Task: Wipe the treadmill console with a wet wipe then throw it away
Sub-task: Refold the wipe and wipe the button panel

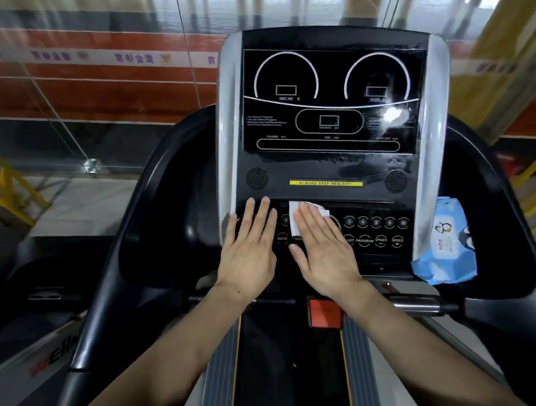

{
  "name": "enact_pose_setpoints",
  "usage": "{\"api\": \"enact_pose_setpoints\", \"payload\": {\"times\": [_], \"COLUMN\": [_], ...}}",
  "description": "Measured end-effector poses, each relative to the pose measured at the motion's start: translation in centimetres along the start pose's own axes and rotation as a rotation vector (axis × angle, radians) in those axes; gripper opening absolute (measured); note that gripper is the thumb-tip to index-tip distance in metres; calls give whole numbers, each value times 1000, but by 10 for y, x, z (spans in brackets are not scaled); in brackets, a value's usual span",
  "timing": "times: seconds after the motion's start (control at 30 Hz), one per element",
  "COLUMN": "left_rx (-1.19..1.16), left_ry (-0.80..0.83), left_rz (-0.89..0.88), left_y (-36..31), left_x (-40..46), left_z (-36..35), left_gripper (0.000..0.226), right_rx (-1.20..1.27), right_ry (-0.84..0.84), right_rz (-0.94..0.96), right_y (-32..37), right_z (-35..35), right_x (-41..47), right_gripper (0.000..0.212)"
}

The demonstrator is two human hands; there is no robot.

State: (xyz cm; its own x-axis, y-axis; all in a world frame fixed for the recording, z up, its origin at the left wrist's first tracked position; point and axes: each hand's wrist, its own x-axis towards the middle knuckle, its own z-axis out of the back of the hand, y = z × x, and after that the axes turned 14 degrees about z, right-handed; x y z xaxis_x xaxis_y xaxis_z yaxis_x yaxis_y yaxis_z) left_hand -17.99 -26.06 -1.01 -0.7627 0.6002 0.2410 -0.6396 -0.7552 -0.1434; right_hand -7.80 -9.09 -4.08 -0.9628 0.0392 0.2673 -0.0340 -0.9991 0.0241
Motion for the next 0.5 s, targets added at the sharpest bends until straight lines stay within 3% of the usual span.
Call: {"api": "enact_pose_setpoints", "payload": {"times": [0.5], "left_rx": [107], "left_ry": [59], "left_rz": [-80], "left_y": [-138], "left_x": [20], "left_z": [-10], "left_gripper": [84], "right_rx": [-22], "right_ry": [-26], "right_rz": [-160], "right_y": [-130], "right_z": [26], "right_x": [-99], "right_gripper": [73]}}
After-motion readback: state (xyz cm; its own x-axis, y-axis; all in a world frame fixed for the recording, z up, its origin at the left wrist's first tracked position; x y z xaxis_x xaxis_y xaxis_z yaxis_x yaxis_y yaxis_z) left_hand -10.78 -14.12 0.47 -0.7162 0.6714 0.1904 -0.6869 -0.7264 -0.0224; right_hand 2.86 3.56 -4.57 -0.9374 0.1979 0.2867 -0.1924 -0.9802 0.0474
